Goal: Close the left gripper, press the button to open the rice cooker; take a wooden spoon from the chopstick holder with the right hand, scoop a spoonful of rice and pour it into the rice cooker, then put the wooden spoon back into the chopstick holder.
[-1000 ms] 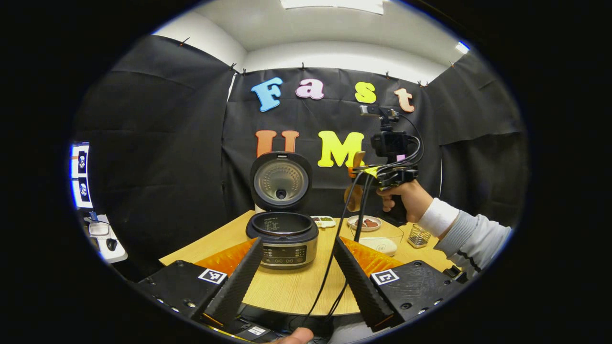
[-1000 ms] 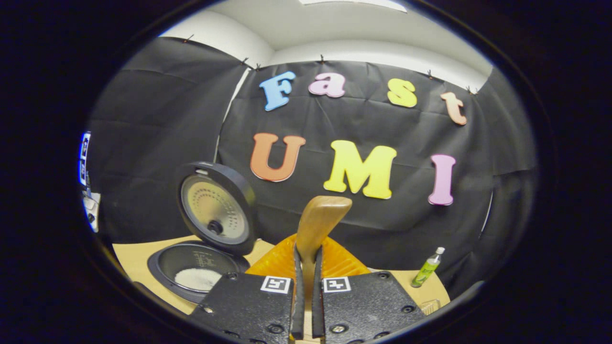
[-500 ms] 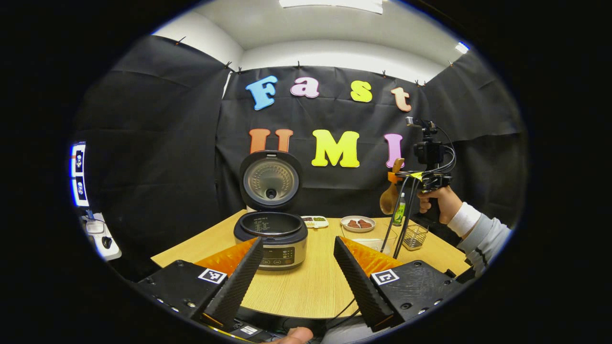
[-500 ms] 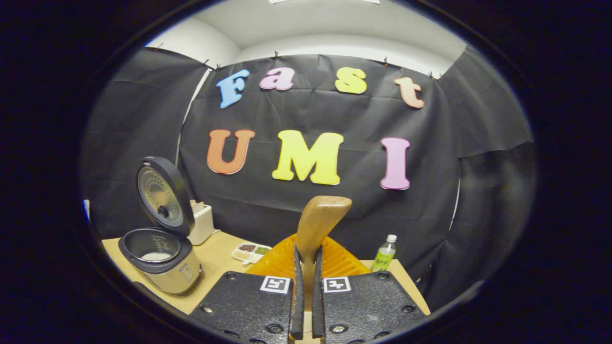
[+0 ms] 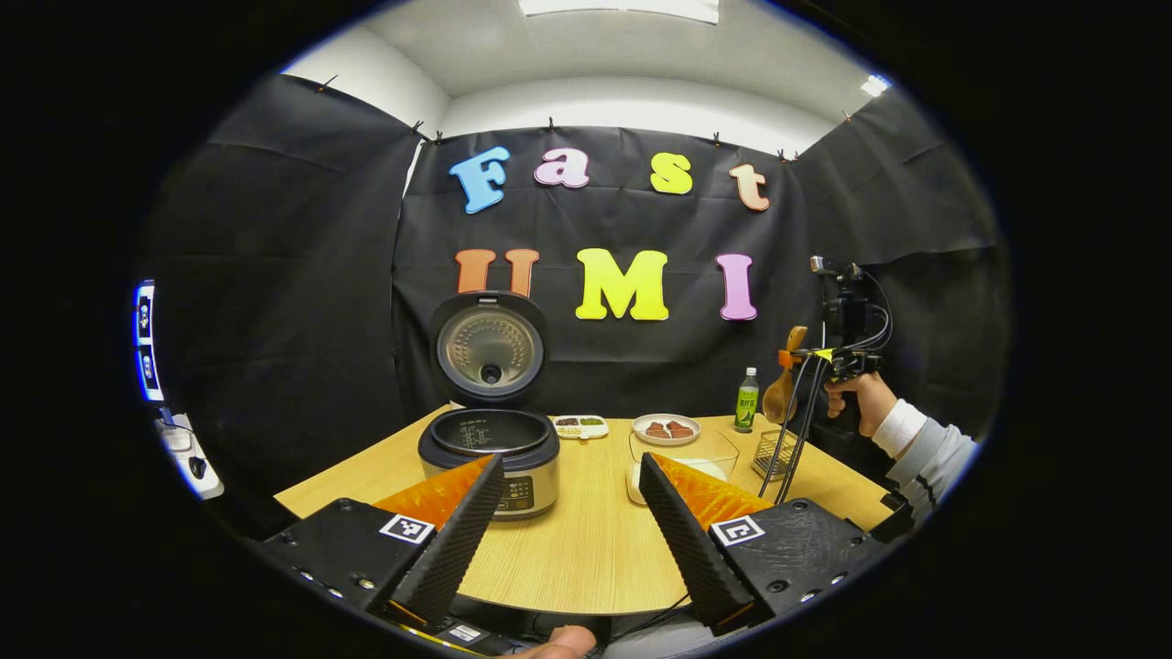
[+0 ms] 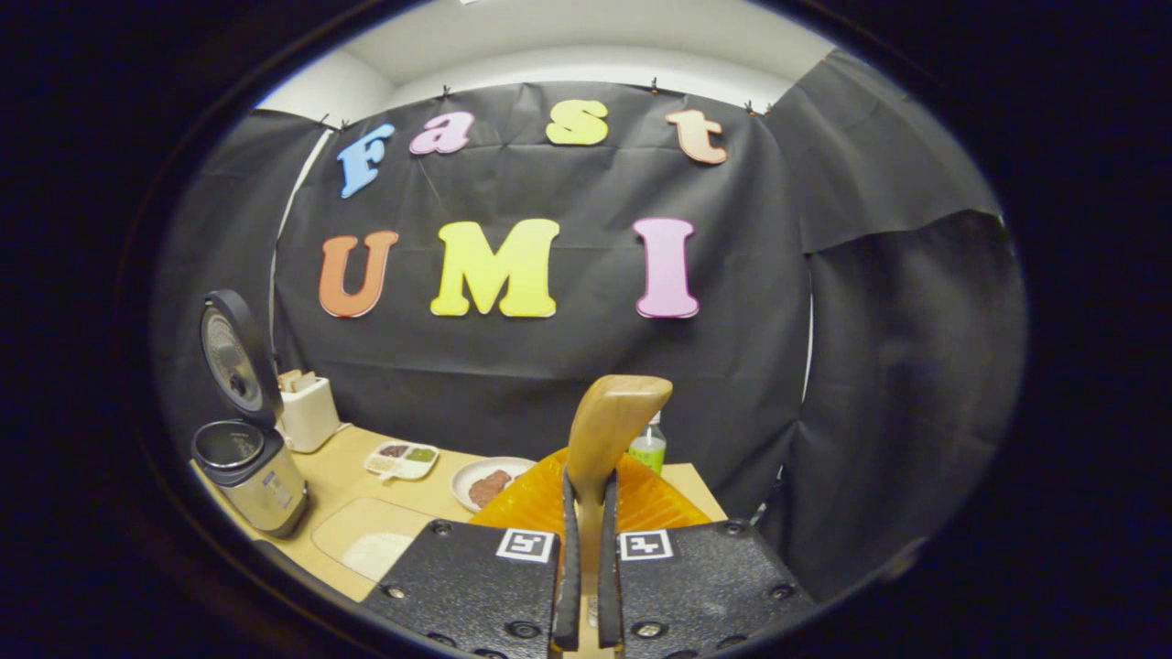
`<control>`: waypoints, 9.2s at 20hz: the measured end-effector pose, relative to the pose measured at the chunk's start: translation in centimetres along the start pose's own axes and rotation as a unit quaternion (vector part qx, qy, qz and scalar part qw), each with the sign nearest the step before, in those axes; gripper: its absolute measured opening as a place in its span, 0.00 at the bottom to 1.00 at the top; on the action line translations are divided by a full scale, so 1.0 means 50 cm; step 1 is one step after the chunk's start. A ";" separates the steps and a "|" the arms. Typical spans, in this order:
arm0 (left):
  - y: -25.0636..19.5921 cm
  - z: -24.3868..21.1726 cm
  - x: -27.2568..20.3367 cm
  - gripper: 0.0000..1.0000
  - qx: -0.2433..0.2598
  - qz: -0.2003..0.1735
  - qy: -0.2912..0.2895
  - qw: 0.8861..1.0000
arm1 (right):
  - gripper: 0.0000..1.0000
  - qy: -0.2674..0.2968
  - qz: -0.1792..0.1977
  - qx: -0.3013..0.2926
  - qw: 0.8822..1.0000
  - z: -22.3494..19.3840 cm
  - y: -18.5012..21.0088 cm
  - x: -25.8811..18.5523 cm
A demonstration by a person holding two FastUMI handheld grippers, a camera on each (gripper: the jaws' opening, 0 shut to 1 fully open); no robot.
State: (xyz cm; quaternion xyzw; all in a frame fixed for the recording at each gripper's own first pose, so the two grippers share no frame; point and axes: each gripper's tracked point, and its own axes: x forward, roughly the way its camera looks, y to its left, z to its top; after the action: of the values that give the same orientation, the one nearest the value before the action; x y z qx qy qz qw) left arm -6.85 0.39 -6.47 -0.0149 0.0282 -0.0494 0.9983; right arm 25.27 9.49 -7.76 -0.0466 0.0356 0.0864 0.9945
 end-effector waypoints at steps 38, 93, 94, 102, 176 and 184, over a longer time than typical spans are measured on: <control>0.145 0.170 0.247 0.93 0.005 0.023 0.036 0.999 | 1.00 -0.016 -0.035 0.056 0.998 -0.071 -0.065 -0.274; 0.345 0.262 0.686 0.98 -0.004 0.096 0.040 0.995 | 0.99 -0.017 0.019 0.082 0.996 -0.176 -0.037 -0.453; 0.345 0.260 0.689 0.99 -0.004 0.101 0.043 0.994 | 0.99 -0.016 0.026 0.084 0.996 -0.174 -0.026 -0.457; 0.331 0.217 0.656 0.98 -0.005 0.096 0.082 0.992 | 0.99 -0.021 0.030 0.073 0.997 -0.165 -0.011 -0.479; -0.037 0.099 0.040 0.94 0.011 0.026 -0.028 0.999 | 0.98 -0.055 0.015 0.002 0.998 0.040 0.073 -0.586; -0.023 0.063 0.045 0.94 0.003 0.025 -0.017 1.000 | 0.98 -0.062 0.016 0.000 0.998 0.036 0.078 -0.603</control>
State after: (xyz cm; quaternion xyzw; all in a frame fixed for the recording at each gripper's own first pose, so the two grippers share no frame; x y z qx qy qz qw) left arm -4.57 -0.88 -3.43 -0.0119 0.0110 -0.0240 0.9996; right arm -4.94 8.41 -3.94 -0.0407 -0.0249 0.1051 0.9933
